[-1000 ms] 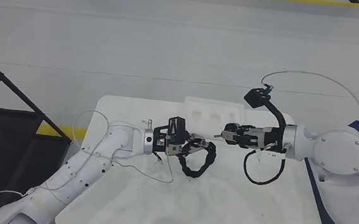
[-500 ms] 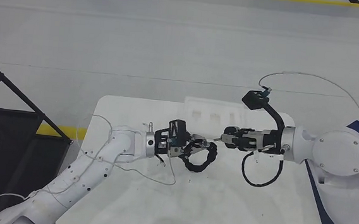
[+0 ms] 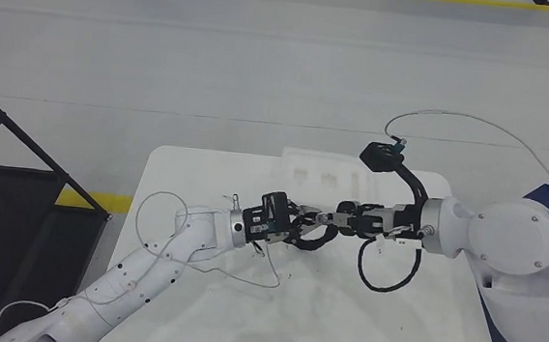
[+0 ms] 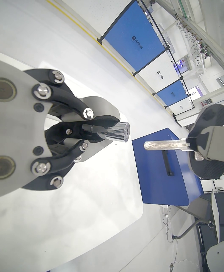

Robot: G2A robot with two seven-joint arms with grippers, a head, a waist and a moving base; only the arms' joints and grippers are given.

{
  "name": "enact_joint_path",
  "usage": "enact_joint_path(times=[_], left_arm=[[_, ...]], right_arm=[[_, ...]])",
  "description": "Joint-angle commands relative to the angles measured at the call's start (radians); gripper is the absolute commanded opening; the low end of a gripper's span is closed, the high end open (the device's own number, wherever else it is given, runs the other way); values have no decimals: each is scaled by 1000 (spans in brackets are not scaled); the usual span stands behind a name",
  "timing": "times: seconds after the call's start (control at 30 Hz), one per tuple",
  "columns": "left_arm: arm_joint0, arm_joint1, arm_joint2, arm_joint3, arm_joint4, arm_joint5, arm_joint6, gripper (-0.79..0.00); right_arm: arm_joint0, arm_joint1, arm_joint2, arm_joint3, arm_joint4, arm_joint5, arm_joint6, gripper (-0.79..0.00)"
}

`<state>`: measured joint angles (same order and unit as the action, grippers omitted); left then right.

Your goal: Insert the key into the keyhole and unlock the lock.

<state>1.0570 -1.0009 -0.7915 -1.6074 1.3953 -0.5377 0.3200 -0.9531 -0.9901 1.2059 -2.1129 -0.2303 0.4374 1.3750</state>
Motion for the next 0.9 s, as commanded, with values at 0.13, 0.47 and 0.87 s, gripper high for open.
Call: enact_joint_path(times=[0.13, 0.47, 0.87], left_arm=[[13, -7, -9, -11, 25, 38, 16, -785], [29, -15, -22, -10, 52, 37, 17, -785], [40, -24, -41, -6, 68, 31, 22, -785]], right_arm=[[-1, 1, -15, 9, 4, 54, -46, -785], [-6, 4, -18, 19, 25, 94, -103, -785], [-8, 11, -28, 32, 58, 96, -99, -785]])
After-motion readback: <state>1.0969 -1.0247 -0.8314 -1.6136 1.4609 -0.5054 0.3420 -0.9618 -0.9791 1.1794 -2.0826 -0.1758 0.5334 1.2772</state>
